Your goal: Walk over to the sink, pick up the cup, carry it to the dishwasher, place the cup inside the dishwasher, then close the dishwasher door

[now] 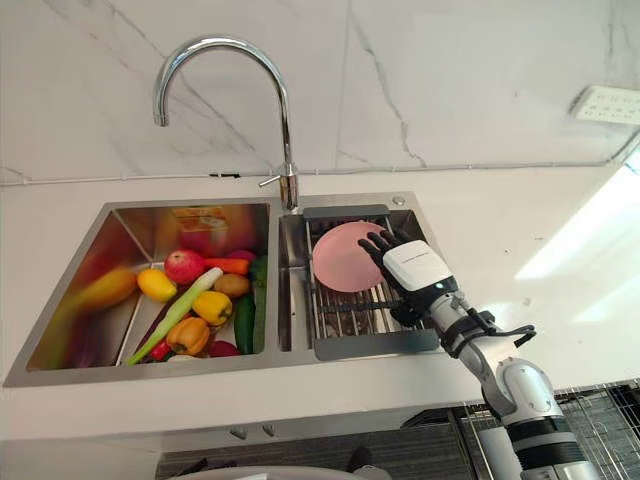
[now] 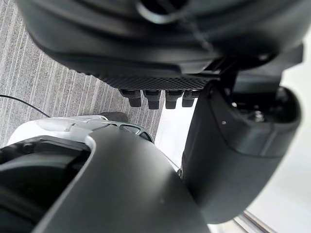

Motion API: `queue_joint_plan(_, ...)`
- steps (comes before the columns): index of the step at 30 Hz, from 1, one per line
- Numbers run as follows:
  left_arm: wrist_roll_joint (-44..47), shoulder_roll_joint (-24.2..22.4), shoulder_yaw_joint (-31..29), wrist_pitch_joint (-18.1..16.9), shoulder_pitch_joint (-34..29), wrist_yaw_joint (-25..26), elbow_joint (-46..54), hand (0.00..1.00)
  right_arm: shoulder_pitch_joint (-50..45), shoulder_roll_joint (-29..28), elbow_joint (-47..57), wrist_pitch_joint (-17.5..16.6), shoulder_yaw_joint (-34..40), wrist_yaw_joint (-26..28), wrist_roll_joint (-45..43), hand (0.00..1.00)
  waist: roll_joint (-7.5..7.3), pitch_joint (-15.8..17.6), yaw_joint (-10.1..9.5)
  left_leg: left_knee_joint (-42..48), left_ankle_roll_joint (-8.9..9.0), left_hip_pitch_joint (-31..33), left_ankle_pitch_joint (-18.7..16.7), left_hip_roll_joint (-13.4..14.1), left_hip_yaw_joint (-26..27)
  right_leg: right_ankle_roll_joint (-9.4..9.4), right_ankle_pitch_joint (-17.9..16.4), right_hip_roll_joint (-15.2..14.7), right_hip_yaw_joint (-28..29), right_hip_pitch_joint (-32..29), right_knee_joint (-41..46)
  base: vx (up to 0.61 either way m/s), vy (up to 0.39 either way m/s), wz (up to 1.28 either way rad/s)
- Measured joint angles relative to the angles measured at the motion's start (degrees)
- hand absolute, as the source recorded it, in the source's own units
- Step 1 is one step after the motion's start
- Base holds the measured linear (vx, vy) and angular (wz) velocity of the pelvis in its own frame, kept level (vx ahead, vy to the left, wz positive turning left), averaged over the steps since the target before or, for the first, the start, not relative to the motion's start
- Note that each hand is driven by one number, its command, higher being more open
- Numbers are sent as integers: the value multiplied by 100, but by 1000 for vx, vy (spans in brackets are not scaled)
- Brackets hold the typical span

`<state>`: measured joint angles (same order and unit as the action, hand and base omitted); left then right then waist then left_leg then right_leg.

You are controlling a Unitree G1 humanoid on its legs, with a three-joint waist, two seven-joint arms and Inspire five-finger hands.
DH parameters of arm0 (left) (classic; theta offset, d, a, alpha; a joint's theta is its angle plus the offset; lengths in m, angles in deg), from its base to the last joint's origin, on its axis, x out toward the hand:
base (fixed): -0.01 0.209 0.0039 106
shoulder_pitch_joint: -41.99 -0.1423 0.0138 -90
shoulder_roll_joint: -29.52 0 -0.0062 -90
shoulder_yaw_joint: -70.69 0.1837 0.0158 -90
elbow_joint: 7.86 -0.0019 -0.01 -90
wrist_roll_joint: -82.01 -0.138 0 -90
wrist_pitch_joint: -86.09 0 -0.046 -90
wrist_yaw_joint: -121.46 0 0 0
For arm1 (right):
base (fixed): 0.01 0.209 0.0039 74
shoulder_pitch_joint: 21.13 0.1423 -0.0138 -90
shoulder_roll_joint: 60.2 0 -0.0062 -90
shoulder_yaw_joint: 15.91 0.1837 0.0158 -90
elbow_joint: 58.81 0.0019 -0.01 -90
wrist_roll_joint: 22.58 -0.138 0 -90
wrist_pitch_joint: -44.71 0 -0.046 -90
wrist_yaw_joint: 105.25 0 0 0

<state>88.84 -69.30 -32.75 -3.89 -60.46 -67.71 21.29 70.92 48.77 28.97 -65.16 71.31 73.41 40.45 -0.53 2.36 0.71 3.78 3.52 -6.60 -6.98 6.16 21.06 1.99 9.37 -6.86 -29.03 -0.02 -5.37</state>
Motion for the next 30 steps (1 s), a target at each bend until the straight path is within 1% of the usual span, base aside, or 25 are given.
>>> queue_joint_plan(4, 0, -19, -17, -29, -1, 2, 0, 100, 31, -11, -28, -88, -23, -74, 34, 100, 20, 12, -4, -18, 5, 4, 8, 7, -17, 0, -5, 8, -21, 0, 0, -13, 42, 2)
queue_joint_plan(9, 1, -20, -19, -84, -7, 4, 0, 100, 193, -11, -200, -146, -232, -100, 189, 100, 18, 14, -15, -29, 4, 5, 8, 3, -41, 5, -1, 8, -44, 28, 1, 0, 46, 2)
queue_joint_plan(13, 3, -30, -19, -161, -6, 4, 2, 100, 206, -11, -215, -146, -349, -102, 197, 100, 16, 26, -105, -32, -8, 4, 16, -11, -108, 6, -1, -9, -108, 72, 1, -18, 50, 8)
queue_joint_plan(17, 31, -40, -20, -168, -7, 4, 22, 100, 422, -10, -422, -132, -533, -132, 244, 100, 10, 69, -132, -63, -29, 5, 52, -46, -159, 13, 2, -43, -154, 87, 1, -38, 52, 8)
queue_joint_plan(23, 55, -44, -20, -176, -7, 4, 41, 100, 566, -11, -592, 36, -558, -201, 385, 100, 2, 99, -150, -143, -28, 7, 114, -68, -261, 14, 2, -59, -250, 104, 1, -28, 28, 8)
queue_joint_plan(30, 98, -27, -21, -176, -15, 4, 43, 100, 645, -12, -710, 380, -716, -314, 414, 100, -26, 120, -146, -144, -40, 5, 128, -84, -309, 16, 3, -79, -290, 135, 1, -18, 13, 2)
